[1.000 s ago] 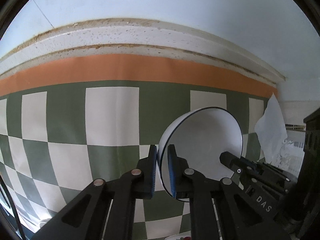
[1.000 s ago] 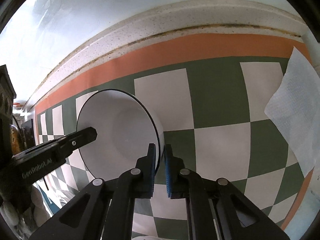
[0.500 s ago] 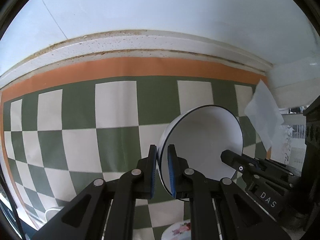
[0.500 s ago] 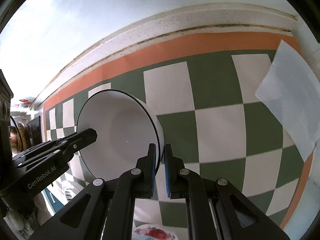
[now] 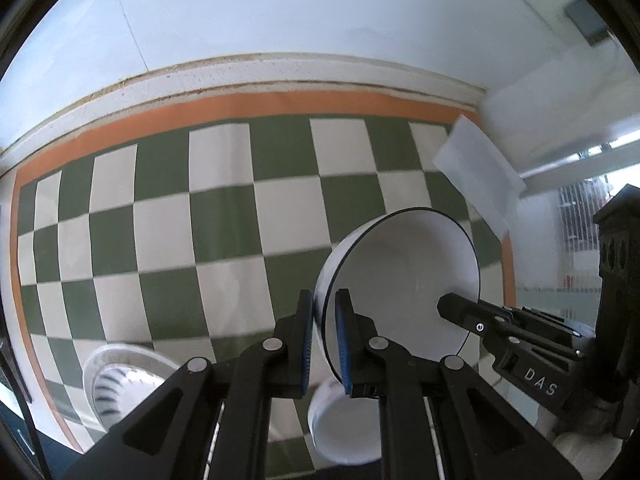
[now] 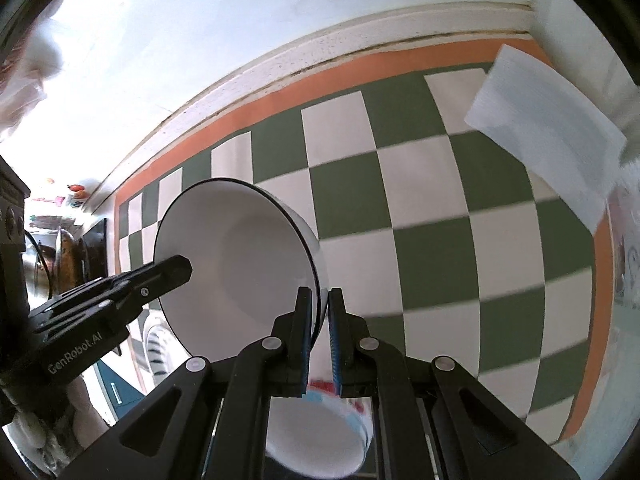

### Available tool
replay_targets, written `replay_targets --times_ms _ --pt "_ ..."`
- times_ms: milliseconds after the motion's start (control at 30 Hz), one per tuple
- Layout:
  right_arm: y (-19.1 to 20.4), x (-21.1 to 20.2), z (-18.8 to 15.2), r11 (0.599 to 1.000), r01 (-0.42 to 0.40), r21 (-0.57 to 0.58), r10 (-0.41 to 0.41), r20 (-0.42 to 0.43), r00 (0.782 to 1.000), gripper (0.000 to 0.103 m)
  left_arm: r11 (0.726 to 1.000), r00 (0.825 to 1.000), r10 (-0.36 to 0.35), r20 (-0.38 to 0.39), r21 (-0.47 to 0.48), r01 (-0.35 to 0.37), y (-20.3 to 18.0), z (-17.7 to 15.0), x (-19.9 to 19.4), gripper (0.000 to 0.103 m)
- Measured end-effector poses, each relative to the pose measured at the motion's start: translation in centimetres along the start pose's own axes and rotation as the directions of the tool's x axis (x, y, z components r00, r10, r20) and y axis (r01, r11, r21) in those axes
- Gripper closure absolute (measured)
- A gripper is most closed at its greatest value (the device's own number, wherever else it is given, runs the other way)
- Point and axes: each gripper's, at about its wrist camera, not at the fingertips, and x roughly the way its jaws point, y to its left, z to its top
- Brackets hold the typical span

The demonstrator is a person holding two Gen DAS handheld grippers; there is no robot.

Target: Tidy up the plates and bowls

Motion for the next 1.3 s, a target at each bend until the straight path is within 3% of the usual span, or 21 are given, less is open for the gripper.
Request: replay_targets --times_ms 267,600,867,1300 --pt "-0.1 -2.1 -6.5 1.0 0.001 0.014 -0.001 0.015 1.0 0.094 0.999 1.0 -0.013 -0.01 0.038 0.013 -0.7 -5.7 -1.0 0.094" --pt "-0.5 -1.3 -12.9 0.999 -0.014 0.029 0.014 -0.019 1.0 0.093 0.997 0.999 -0.001 -0.046 0.076 0.005 -0.5 -10.7 -0.5 0.094" --pt "-1.2 0.1 -14.6 0.999 -0.01 0.038 0.012 -0.052 0.999 0.092 0.997 0.996 0.011 -0.087 0.072 -0.005 -0.5 -12.2 1.1 0.094" --pt "-2.6 2.1 -14.6 0.998 0.003 0.07 0.003 -0.09 0.996 0.092 0.998 0.99 0.036 -0.138 0.062 -0.028 -0.8 -12.3 3.5 0.094"
